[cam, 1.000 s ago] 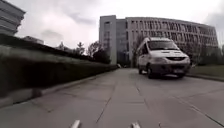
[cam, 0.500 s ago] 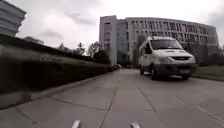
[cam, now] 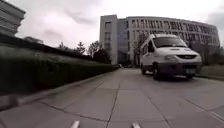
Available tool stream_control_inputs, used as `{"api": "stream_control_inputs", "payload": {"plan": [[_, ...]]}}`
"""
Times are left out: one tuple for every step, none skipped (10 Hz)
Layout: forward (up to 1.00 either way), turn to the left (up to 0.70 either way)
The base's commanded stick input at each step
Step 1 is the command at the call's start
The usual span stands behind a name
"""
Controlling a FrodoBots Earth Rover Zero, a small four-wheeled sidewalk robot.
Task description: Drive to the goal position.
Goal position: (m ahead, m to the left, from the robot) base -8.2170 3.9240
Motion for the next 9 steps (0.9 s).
{"api": "stream_control_inputs", "payload": {"plan": [[0.7, 0.0], [0.7, 0.0], [0.7, 0.0], [0.7, 0.0], [0.7, 0.0], [0.7, 0.0], [0.7, 0.0], [0.7, 0.0], [0.7, 0.0]]}}
